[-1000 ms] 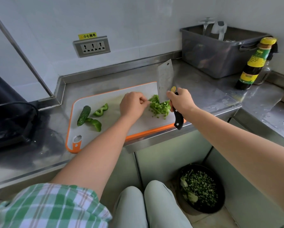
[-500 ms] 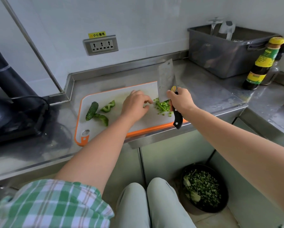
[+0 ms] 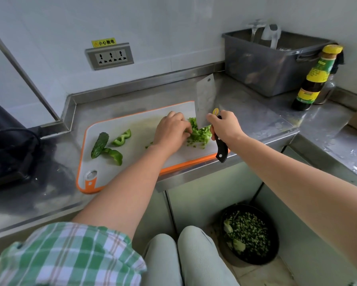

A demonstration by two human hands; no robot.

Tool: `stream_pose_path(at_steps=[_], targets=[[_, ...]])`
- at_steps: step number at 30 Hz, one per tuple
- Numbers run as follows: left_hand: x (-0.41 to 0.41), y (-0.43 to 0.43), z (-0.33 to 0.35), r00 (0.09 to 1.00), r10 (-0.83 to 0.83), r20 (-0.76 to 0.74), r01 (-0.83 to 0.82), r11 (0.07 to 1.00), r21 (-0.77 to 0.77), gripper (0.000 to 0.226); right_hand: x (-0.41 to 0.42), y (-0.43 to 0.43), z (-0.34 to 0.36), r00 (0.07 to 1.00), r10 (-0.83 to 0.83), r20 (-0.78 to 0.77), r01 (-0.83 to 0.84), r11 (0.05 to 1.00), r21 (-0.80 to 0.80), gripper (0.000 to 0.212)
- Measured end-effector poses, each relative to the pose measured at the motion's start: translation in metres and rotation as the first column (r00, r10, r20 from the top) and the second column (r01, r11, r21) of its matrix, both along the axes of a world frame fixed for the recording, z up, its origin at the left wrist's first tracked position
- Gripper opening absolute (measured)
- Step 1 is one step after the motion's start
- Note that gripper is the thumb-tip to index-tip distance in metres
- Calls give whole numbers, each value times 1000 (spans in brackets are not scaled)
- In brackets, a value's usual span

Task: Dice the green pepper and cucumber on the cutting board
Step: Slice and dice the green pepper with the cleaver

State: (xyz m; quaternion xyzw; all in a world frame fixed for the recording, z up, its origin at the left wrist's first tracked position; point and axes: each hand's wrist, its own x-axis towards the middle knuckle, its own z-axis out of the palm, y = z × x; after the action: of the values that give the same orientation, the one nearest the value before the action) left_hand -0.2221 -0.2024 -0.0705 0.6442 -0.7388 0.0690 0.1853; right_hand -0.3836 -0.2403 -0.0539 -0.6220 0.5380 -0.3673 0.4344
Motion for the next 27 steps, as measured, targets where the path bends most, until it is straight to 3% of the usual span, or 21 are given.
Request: stream_pose_path(at_steps=[5,9,15,22,27], targets=[[8,5,5,997,31,-65,-40,990,-132,9,3,3,3,1000,8,-3,-8,1000,-22,17],[33,21,8,989,135,-54,-141,978,-154,8,13,13,7,997,69,-40,-70,997,-28,21],[69,52,-12,967,219,-128,-214,975,52,14,34,34,13,916,263,-302,-268,963,25,22],[66,60,-16,969,218,-117,-201,970,137,38,46,38,20,808,257,-530,-277,960,44,22],[63,59,-21,957,218,-192,-200,974,110,36,49,45,19,767,263,-585,-297,954,39,15]])
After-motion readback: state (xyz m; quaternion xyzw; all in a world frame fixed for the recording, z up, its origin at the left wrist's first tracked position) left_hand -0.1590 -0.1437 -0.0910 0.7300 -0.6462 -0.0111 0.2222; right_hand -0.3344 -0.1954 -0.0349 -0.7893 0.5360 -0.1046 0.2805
